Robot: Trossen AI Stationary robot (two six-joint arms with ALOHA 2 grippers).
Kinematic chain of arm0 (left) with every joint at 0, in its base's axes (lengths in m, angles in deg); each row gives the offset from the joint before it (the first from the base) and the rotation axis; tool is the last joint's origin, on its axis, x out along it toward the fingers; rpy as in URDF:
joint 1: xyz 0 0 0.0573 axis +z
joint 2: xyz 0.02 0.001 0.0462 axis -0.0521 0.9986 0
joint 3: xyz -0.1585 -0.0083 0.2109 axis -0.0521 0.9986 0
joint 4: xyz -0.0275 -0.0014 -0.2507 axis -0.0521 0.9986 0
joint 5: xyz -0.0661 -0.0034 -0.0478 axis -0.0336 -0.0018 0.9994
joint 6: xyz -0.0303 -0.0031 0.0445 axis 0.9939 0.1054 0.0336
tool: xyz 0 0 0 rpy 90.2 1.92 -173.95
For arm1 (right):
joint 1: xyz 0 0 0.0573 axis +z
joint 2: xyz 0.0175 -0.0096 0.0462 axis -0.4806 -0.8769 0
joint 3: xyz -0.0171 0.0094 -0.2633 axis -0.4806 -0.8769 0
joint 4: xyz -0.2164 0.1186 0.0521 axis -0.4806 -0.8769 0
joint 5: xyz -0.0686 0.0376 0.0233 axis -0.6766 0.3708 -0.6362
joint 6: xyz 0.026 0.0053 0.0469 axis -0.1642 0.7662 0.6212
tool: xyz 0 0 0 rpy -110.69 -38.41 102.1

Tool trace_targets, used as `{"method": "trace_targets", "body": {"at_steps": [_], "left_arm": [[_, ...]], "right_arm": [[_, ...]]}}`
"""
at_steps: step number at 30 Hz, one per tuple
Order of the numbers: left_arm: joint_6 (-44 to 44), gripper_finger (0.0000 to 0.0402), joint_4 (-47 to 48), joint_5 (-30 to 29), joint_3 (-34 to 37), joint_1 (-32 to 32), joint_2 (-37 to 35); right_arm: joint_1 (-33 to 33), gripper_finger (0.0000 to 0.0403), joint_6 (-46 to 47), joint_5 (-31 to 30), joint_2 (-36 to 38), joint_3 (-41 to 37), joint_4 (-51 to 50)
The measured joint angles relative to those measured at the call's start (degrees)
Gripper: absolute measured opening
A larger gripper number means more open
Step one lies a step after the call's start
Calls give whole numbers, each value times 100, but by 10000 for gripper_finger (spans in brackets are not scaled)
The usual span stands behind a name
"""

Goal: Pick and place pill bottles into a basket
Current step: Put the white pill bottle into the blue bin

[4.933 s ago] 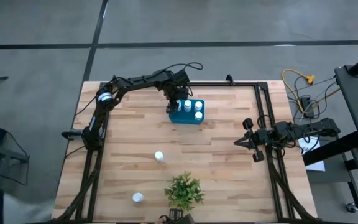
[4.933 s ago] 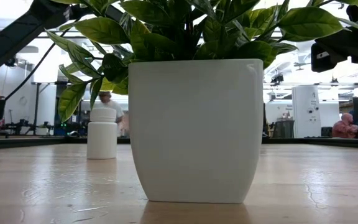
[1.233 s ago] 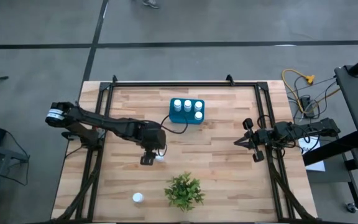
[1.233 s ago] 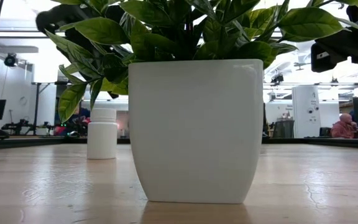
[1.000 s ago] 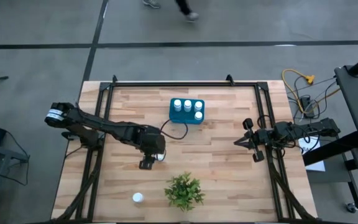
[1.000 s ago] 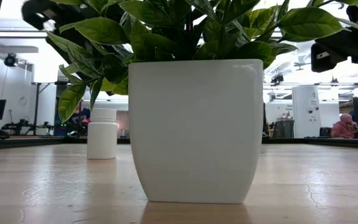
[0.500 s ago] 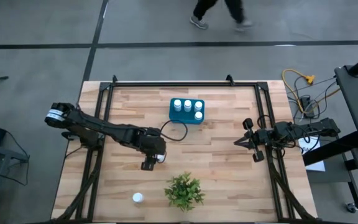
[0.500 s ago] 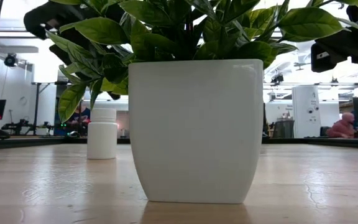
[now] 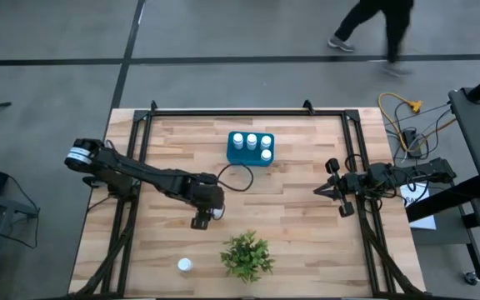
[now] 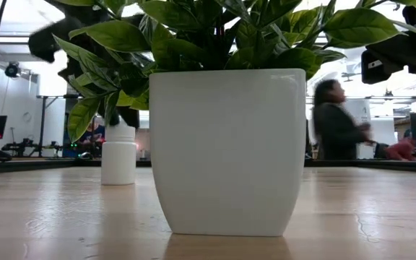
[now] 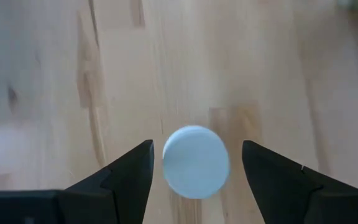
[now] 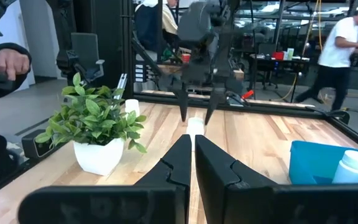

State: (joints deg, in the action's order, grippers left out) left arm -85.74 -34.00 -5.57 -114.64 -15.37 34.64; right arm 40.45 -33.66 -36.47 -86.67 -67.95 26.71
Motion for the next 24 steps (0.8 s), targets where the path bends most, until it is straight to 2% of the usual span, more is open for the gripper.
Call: {"method": "trace_targets", "body": {"at_steps": [7, 18, 21, 24], "left_arm": [[-2, 227, 16, 4, -59, 0, 360], [-4, 225, -2, 13, -61, 0, 349], [-4, 213, -7, 24, -61, 0, 356], [-7, 184, -9, 33, -61, 0, 356]], "right_arm": [[0, 12, -8, 1, -7, 0, -2], [0, 12, -1, 0, 1, 1, -2], [0, 12, -3, 0, 2, 0, -2], [0, 12, -9, 0, 2, 0, -2]]}}
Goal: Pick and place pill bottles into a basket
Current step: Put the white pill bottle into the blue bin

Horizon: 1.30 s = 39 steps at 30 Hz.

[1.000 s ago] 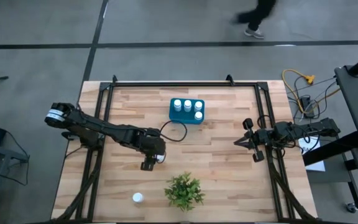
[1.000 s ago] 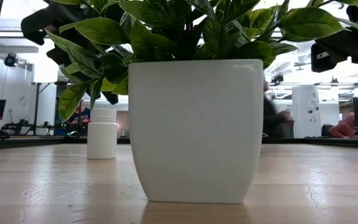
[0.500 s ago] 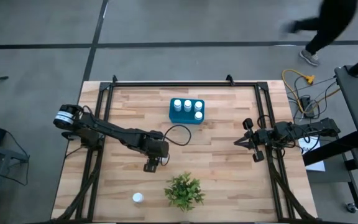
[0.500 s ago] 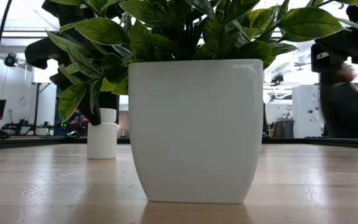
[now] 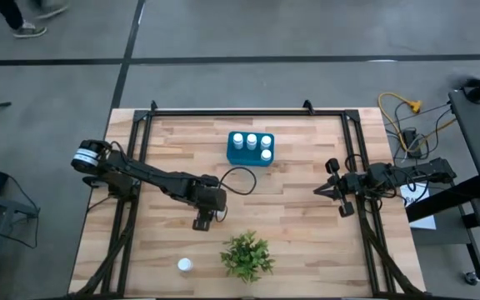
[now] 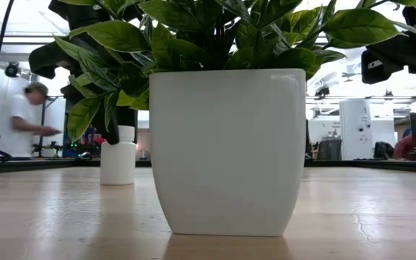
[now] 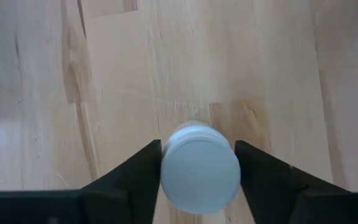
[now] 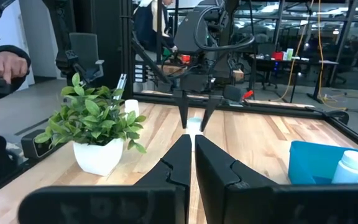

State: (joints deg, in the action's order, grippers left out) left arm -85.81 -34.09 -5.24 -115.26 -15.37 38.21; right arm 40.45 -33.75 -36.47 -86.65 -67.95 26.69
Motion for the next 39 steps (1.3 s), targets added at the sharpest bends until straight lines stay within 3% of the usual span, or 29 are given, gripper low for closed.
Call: {"method": "trace_targets", "body": {"at_steps": [4, 13, 25, 32, 39], "left_arm": [[0, 142, -15, 35, 0, 0, 0], [-77, 142, 26, 42, -128, 0, -25], [-783, 142, 693, -168, -931, 52, -48], [-1519, 142, 766, -711, -1462, 412, -61], [-2148, 142, 765, -780, -1856, 1025, -96]], "right_arm": [[0, 12, 2, 0, 0, 0, 0], [0, 12, 1, 0, 0, 0, 0], [0, 12, 6, 0, 0, 0, 0], [0, 12, 7, 0, 0, 0, 0], [0, 12, 0, 0, 0, 0, 0]]}}
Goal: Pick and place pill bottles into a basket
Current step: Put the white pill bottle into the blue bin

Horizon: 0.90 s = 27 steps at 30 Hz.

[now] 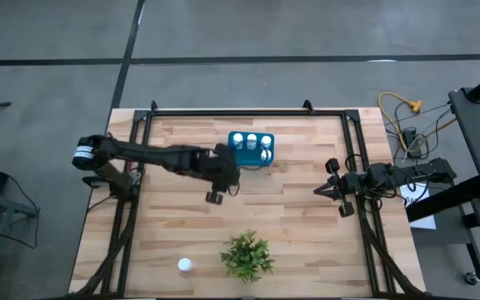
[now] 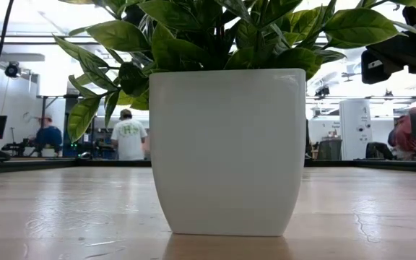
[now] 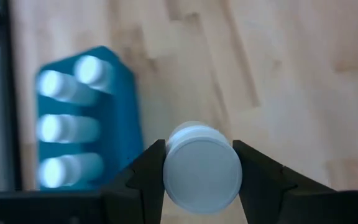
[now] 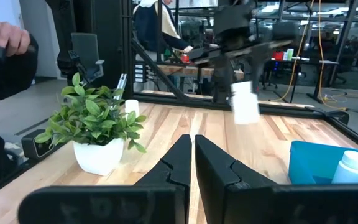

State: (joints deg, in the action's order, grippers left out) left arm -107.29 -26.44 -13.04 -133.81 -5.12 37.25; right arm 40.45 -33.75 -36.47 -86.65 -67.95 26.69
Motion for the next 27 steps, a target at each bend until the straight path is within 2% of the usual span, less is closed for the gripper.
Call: {"method": "trace_targets", "body": {"at_steps": [8, 15, 20, 27], "left_arm": [[-566, 142, -72, 111, -423, 910, -12], [-875, 142, -459, 1348, -535, 1783, -12], [-1284, 142, -476, 1712, -535, 2106, -12], [-1301, 142, -455, 2002, -584, 2371, -8]], "right_arm": [[0, 12, 2, 0, 0, 0, 0], [0, 12, 9, 0, 0, 2, 0], [0, 12, 7, 0, 0, 1, 0], [0, 12, 7, 0, 0, 1, 0]]}}
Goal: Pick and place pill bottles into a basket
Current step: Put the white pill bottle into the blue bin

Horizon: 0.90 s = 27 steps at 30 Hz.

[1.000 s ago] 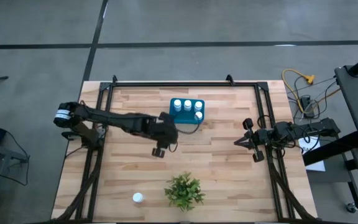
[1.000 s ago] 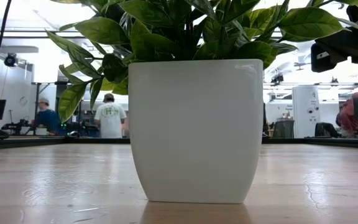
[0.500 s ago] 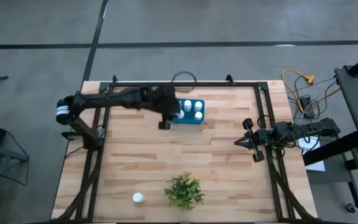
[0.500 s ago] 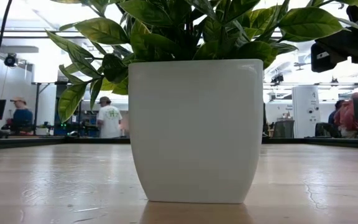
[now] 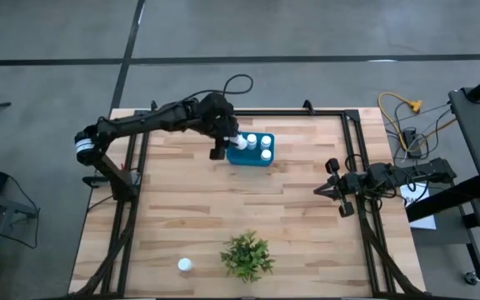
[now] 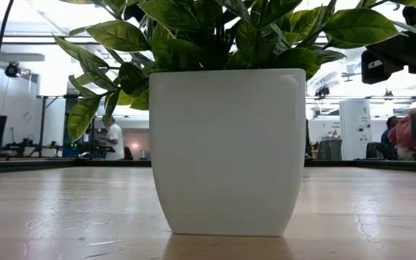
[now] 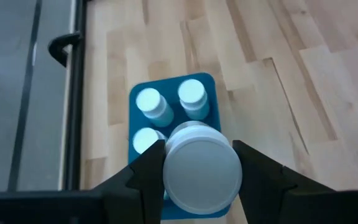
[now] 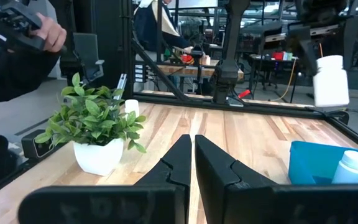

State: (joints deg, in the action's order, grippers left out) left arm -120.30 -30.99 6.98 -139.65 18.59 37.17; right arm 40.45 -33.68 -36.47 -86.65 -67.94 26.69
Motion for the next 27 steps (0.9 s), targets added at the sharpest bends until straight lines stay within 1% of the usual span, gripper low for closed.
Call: {"method": "trace_targets", "body": {"at_steps": [2, 5, 15, 18, 21, 27], "left_arm": [[2, 142, -8, 19, -134, 24, 87], [6, 142, 236, 22, -443, 75, 286], [151, 142, 1237, 77, -1726, 108, 1383], [155, 142, 1471, 237, -2018, 108, 1728], [153, 142, 1483, 454, -2221, 108, 2017], [128, 142, 1603, 468, -2489, 123, 2387]], "right_arm": [[0, 12, -3, 0, 0, 0, 0], [0, 12, 2, -2, -2, -1, 0], [0, 12, -1, 0, -2, -1, 0], [0, 12, 2, 2, 0, -1, 0], [0, 12, -5, 0, 0, 0, 0], [0, 12, 0, 0, 0, 0, 0]]}}
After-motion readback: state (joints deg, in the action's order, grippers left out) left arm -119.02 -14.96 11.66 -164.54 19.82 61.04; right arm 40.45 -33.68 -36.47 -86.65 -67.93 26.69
